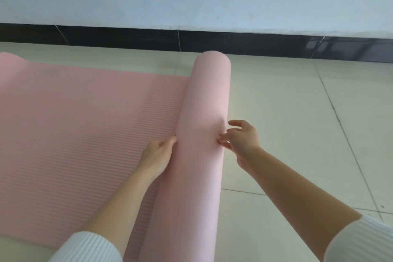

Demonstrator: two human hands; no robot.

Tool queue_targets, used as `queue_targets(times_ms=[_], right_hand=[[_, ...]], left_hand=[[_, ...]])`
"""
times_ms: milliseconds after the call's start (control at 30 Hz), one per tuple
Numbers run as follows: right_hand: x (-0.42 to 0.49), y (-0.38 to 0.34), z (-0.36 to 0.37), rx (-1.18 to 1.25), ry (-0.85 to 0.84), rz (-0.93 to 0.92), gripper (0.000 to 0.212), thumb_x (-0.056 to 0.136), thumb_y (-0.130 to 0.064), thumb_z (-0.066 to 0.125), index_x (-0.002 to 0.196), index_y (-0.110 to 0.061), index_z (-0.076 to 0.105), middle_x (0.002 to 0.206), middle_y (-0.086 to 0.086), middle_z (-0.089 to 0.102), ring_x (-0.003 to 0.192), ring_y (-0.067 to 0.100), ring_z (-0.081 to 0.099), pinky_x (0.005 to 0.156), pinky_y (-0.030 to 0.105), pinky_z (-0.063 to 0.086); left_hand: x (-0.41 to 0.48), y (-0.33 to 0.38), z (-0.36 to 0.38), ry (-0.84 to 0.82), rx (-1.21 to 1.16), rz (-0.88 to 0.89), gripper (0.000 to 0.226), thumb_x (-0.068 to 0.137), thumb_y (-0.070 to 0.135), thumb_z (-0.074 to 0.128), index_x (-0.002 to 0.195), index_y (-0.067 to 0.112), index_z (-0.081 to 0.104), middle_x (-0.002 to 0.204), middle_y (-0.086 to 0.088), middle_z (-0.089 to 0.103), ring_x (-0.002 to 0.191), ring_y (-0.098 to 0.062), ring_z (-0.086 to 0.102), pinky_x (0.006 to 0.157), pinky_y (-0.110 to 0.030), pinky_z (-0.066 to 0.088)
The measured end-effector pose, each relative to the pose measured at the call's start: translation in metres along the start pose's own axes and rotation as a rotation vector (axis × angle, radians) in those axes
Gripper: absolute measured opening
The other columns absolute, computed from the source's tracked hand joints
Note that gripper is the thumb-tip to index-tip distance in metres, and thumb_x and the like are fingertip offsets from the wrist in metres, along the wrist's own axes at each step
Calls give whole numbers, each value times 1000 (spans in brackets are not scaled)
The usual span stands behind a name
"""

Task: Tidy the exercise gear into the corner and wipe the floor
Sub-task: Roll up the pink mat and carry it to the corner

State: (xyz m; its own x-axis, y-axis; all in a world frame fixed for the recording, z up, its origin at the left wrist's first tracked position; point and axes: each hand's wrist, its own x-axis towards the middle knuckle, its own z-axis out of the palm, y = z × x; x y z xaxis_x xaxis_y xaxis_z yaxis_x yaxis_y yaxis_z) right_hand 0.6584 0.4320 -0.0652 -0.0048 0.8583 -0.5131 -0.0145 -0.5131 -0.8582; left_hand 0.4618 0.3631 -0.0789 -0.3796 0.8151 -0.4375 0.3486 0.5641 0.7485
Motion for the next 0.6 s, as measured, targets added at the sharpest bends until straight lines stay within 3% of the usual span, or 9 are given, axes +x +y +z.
queue_targets(times_ms=[67,133,200,267,367,467,600], right_hand=[[5,7,3,-72,55,75,68,70,9,70,130,-10,44,106,9,59,90,26,65,89,42,51],[7,10,-1,-172,81,107,79,70,-6,79,137,-13,38,123,5,52,104,25,57,91,42,47],[4,15,-7,-241,2,167,83,71,-28,83,139,-14,37,125,1,49,108,23,50,94,44,45],[-2,20,-8,-272,-188,260,67,75,-48,74,130,-18,50,123,-1,55,110,22,53,96,50,44],[-5,26,-4,-111,-293,281,33,84,-41,59,111,-23,61,112,5,62,98,26,62,91,51,50],[-7,23,-3,-43,-262,257,28,81,-33,57,105,-19,61,102,8,62,85,27,61,78,42,55],[-12,18,-20,-81,-277,274,26,81,-31,56,102,-16,62,100,10,61,82,28,61,73,39,55]], left_hand=[[-3,0,-6,-103,21,-11,50,83,62,54,121,31,65,117,12,67,111,-13,60,97,-36,45],[-4,1,-9,-166,15,0,58,78,66,57,128,38,58,115,17,66,105,-7,62,88,-29,49],[-3,-1,-10,-200,-42,-22,45,81,62,56,122,43,60,107,23,66,96,-1,63,80,-24,50],[-6,-5,-10,-221,-99,-34,30,87,59,53,116,51,57,99,29,66,88,3,64,74,-24,51],[-10,-10,-4,-212,-144,-41,50,80,68,54,127,51,51,115,27,64,100,1,64,86,-32,53],[-12,-12,0,-200,-151,-54,65,75,74,54,135,50,43,131,24,55,115,-3,57,101,-37,46],[-28,-3,7,-253,-192,-77,60,78,70,55,135,52,43,126,26,58,107,-1,60,87,-31,52]])
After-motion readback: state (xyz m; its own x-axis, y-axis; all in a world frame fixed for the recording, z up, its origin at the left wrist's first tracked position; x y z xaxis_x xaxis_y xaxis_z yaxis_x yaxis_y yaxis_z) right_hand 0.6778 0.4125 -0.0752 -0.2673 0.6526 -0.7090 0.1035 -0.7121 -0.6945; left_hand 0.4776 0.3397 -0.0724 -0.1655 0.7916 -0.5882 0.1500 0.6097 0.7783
